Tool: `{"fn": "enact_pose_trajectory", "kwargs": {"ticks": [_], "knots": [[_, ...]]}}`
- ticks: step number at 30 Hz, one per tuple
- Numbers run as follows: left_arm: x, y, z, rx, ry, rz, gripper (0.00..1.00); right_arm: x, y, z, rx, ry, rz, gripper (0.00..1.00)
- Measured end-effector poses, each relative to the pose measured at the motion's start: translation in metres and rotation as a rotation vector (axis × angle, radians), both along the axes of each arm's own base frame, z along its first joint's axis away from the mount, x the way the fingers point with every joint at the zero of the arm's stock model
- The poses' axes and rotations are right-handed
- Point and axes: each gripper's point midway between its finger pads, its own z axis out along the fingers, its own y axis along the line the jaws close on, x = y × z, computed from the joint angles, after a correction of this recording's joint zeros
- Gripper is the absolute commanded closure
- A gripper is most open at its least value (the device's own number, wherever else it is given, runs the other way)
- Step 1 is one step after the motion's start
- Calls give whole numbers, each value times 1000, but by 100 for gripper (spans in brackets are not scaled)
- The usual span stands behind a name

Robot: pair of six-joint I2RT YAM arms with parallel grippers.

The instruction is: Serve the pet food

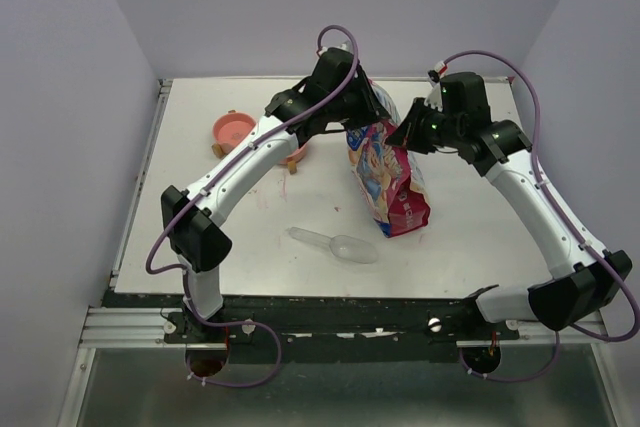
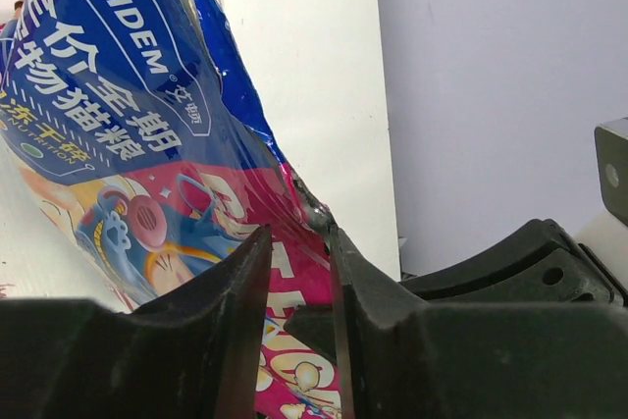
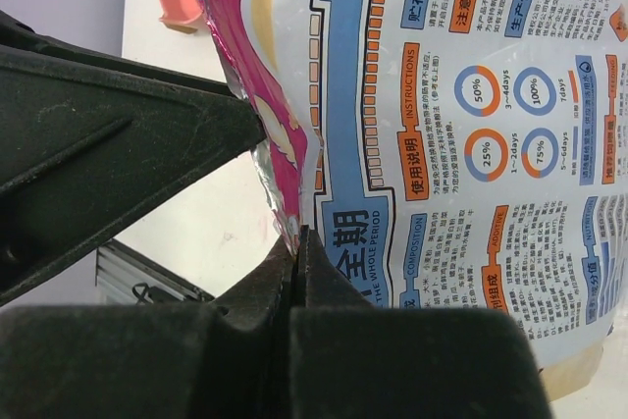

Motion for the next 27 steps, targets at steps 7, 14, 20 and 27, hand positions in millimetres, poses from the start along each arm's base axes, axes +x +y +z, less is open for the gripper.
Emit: {"fn": "enact_pose_trajectory", "kwargs": {"ticks": [7, 14, 20, 27], "knots": [[1, -1, 1, 10, -27, -31, 86, 1, -1, 6, -33, -2, 17, 69], [1, -3, 5, 19, -77, -85, 95, 16, -4, 19, -107, 0, 15, 65], [-1, -3, 4, 24, -83, -111, 97, 39, -9, 30, -179, -36, -17, 62], [-1, -5, -1, 24, -70, -129, 97, 56, -21, 33, -272, -80, -47, 62]]}}
